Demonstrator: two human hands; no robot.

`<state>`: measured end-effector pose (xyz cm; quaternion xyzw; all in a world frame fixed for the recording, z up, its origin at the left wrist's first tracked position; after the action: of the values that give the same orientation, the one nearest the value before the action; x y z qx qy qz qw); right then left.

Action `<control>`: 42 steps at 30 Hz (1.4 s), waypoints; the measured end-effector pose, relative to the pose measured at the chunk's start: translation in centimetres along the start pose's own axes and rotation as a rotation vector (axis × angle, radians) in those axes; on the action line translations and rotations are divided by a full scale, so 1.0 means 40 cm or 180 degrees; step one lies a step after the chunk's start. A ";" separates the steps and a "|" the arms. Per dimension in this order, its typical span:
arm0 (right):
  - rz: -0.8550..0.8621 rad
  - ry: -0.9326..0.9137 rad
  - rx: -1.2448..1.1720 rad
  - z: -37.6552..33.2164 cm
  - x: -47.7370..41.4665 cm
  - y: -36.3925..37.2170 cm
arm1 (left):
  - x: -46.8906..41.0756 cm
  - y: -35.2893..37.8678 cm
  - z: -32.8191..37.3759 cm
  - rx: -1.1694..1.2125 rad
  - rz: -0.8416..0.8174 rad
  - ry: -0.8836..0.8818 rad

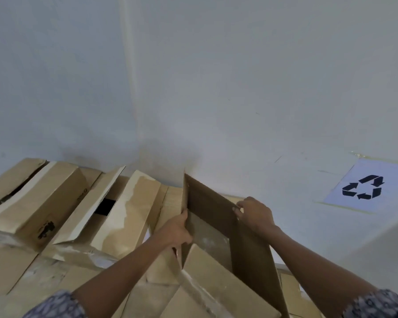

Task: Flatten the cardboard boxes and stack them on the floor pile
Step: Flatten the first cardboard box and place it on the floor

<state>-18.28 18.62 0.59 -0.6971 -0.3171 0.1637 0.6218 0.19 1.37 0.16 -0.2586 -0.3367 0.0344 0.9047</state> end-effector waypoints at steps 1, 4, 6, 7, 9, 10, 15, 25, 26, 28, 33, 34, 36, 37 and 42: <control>-0.0006 -0.0063 -0.0050 -0.020 0.012 0.009 | -0.013 0.002 0.002 -0.0012 0.0015 0.0110; -0.0035 -0.0131 -0.0275 -0.098 0.050 0.042 | -0.026 0.016 0.034 0.0182 -0.0039 0.0487; -0.0010 -0.0074 -0.0394 -0.148 0.065 0.062 | -0.022 0.032 0.066 0.0561 -0.0143 0.0671; 0.0014 -0.0051 -0.0467 -0.168 0.069 0.069 | -0.025 0.038 0.080 0.0777 -0.0182 0.0742; 0.0055 -0.0044 -0.0654 -0.196 0.077 0.077 | -0.031 0.051 0.099 0.1168 -0.0242 0.0717; 0.0103 -0.0073 -0.0739 -0.205 0.082 0.076 | -0.032 0.055 0.103 0.1378 -0.0253 0.0630; 0.0398 -0.0082 -0.0730 -0.212 0.088 0.103 | -0.030 0.069 0.088 0.2306 -0.0342 0.0589; -0.0293 -0.0145 0.0429 -0.301 0.123 0.138 | -0.043 0.076 0.059 0.2605 -0.0484 0.0382; -0.0312 -0.0153 0.0509 -0.304 0.124 0.135 | -0.046 0.078 0.052 0.2610 -0.0465 0.0354; -0.0348 -0.0183 0.0419 -0.307 0.128 0.122 | -0.055 0.084 0.029 0.2528 -0.0375 0.0272; -0.0269 -0.0355 0.0114 -0.303 0.136 0.076 | -0.065 0.086 -0.022 0.2214 -0.0150 0.0122; -0.0212 -0.0382 0.0103 -0.301 0.138 0.065 | -0.062 0.082 -0.028 0.2245 -0.0131 0.0114; -0.0039 -0.0463 0.0064 -0.300 0.139 0.026 | -0.056 0.066 -0.034 0.2328 -0.0055 0.0101; 0.0073 -0.0520 0.0019 -0.303 0.136 -0.001 | -0.054 0.059 -0.035 0.2371 -0.0012 0.0120; 0.0891 -0.0803 -0.0505 -0.330 0.122 -0.199 | -0.072 0.023 -0.018 0.2643 0.0673 0.0610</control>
<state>-8.35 11.91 11.40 -0.7552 -0.3044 0.3091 0.4915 -1.48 1.17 -2.44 0.0919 -0.1806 0.2352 0.9506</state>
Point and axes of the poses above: each hand's wrist, its own x-axis away from the middle knuckle, its own y-axis out of the palm, z = x × y, the point moved 2 cm from there along -x, towards the middle knuckle, and after that the axes turned 8 degrees about -z, right-handed, at the moved point
